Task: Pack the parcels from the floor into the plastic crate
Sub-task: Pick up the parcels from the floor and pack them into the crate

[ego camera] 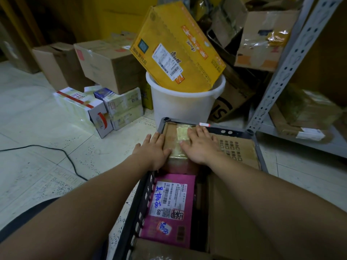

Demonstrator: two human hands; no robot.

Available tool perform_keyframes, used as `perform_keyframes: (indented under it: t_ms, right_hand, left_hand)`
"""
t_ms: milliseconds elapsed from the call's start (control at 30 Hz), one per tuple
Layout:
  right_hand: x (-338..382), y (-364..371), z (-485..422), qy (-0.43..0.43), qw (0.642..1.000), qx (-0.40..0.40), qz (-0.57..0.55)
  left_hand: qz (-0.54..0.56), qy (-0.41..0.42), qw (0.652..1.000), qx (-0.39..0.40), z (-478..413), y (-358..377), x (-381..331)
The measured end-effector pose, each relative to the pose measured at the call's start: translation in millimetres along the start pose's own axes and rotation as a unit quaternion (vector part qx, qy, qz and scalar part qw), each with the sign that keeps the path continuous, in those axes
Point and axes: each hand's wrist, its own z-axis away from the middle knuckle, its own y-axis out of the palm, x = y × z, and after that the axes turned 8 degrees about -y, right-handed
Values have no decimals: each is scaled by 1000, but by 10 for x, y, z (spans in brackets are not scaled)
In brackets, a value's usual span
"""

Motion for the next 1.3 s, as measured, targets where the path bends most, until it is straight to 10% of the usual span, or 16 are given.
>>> perform_keyframes:
  t_ms: [700,1300]
  right_hand:
    - [-515,-110,-333,-5,999,40,-18]
    - [5,115,432,-3,1000,9,11]
  left_hand:
    - [25,52,998,-25,-800,-72,-330]
    - [17,35,999,-24,259,165,-20]
